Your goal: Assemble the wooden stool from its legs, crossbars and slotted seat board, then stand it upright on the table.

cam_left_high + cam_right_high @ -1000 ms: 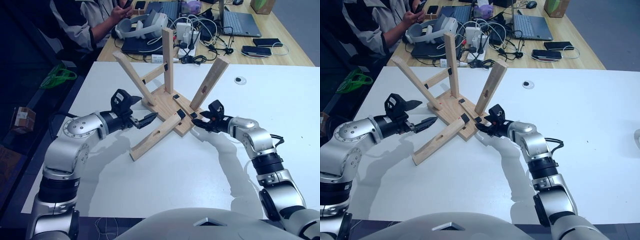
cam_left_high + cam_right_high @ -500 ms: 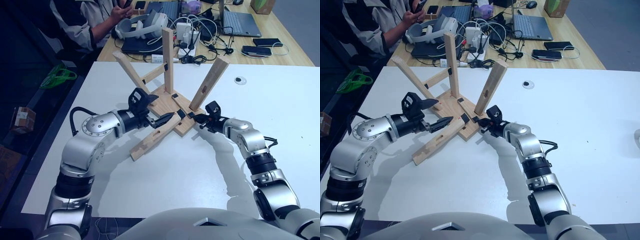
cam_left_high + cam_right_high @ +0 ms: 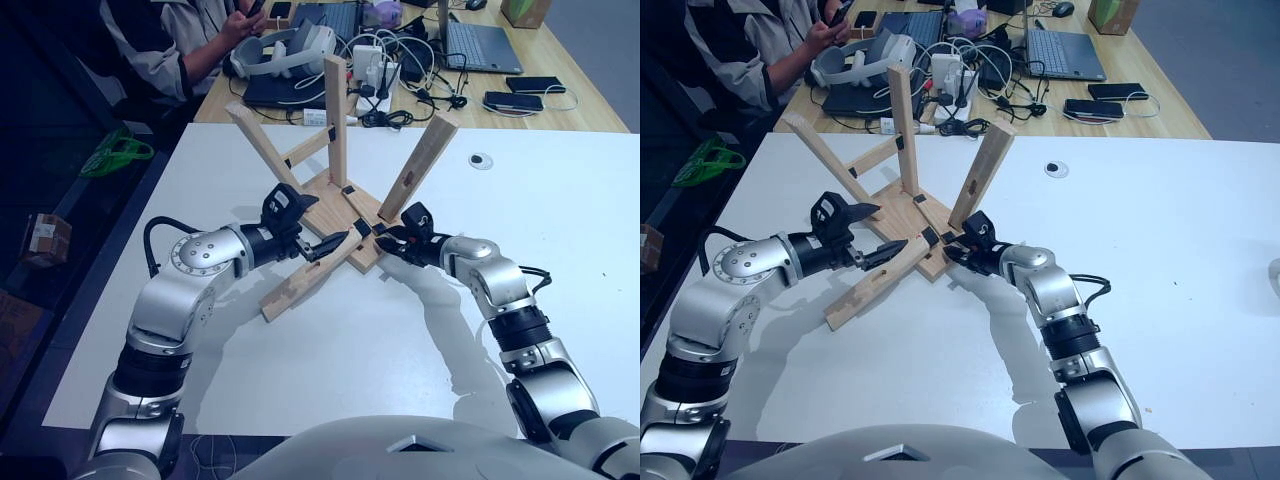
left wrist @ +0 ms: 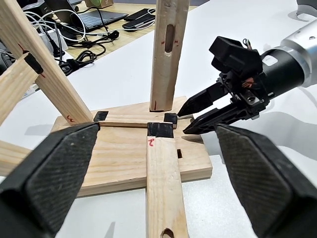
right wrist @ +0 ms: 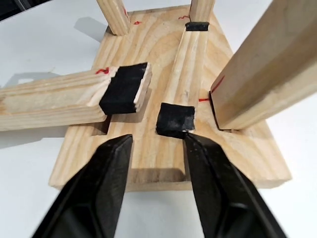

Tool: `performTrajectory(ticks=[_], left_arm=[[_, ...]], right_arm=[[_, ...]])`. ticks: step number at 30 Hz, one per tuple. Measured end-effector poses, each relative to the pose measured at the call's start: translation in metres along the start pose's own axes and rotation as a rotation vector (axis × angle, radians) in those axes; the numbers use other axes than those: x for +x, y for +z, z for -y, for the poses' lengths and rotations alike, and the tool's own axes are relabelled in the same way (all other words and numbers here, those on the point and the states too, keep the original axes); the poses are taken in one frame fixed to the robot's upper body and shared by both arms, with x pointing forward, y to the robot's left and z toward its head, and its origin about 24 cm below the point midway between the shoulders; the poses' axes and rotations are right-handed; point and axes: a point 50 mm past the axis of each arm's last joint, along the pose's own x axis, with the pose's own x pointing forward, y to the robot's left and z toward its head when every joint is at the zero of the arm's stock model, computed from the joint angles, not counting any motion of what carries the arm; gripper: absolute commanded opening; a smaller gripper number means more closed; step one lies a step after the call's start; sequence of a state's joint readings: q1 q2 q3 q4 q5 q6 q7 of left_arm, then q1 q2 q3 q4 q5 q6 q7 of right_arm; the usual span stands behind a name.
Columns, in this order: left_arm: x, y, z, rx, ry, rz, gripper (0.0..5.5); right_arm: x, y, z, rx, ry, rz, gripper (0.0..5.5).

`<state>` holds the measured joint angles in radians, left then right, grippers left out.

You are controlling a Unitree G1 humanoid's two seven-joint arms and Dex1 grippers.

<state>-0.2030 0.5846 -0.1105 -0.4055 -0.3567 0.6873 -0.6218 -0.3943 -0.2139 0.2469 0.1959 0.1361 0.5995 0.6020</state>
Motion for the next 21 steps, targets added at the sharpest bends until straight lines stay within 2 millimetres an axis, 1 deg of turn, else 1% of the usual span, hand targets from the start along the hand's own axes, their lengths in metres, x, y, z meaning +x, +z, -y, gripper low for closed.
performTrajectory(ticks=[7, 12, 16, 17, 19, 21], left_arm=[[0.001, -0.001, 0.001, 0.005, 0.003, -0.005, 4.36], [0.004, 0.0, 0.003, -0.007, 0.003, 0.008, 4.36], [0.005, 0.002, 0.004, -0.019, 0.004, 0.02, 4.36], [0.005, 0.003, 0.004, -0.022, 0.005, 0.022, 4.36], [0.004, 0.006, 0.001, -0.015, 0.017, 0.034, 4.36], [0.003, 0.008, -0.002, -0.011, 0.026, 0.038, 4.36]], right_arm=[[0.0, 0.003, 0.0, -0.016, -0.038, -0.003, 3.47], [0.004, -0.001, 0.002, 0.055, -0.044, 0.018, 4.27], [0.005, 0.0, 0.003, 0.053, -0.021, 0.01, 4.94], [0.003, 0.001, 0.004, 0.034, -0.007, -0.008, 5.15], [-0.003, 0.001, 0.011, -0.049, 0.005, -0.062, 5.37], [-0.012, 0.001, 0.019, -0.162, 0.007, -0.11, 5.37]])
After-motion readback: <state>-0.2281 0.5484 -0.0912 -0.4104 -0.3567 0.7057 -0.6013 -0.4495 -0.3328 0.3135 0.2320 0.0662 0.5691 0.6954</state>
